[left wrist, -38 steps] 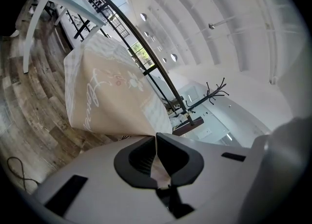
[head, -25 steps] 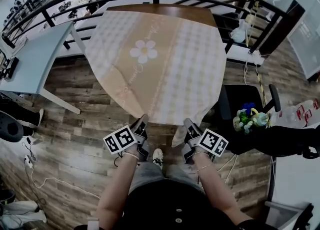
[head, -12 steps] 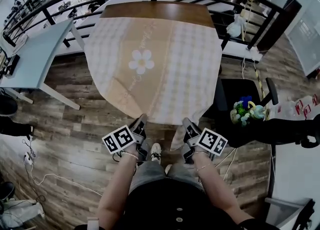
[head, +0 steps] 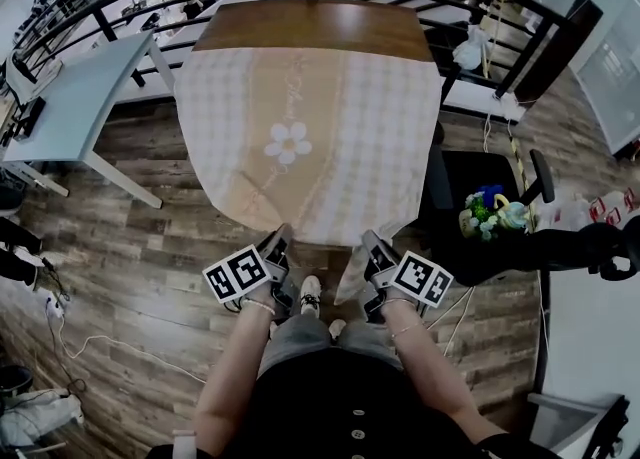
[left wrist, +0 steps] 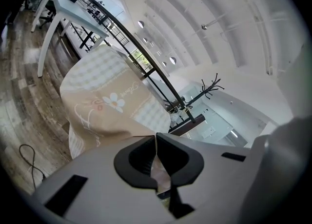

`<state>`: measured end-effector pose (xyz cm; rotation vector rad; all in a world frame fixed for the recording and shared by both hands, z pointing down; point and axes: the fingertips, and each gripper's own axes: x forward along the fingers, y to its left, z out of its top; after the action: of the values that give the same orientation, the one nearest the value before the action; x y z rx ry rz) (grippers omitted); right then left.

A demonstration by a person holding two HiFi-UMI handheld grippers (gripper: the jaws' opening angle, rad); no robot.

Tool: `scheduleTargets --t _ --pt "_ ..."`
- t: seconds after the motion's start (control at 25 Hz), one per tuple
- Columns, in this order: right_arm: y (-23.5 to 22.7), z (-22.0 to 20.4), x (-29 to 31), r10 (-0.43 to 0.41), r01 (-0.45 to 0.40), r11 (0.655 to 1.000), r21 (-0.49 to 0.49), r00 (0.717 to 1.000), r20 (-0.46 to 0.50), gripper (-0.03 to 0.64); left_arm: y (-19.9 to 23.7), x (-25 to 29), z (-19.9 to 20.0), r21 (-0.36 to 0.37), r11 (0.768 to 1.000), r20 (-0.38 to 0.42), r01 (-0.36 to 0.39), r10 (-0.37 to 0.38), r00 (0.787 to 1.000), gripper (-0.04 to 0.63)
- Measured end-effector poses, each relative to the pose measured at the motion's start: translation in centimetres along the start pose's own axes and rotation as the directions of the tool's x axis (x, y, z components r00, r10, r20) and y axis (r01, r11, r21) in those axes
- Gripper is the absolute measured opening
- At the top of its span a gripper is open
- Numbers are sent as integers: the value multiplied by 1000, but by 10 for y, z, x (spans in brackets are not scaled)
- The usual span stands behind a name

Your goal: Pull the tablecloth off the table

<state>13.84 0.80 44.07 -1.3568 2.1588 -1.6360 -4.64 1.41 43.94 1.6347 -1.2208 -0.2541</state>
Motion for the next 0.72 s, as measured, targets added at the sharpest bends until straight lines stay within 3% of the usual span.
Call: scheduleTargets --t 0.72 --pt "3 -21 -14 2 -2 1000 -18 999 -34 28 14 -30 -25 -29 998 -20 -50 49 999 17"
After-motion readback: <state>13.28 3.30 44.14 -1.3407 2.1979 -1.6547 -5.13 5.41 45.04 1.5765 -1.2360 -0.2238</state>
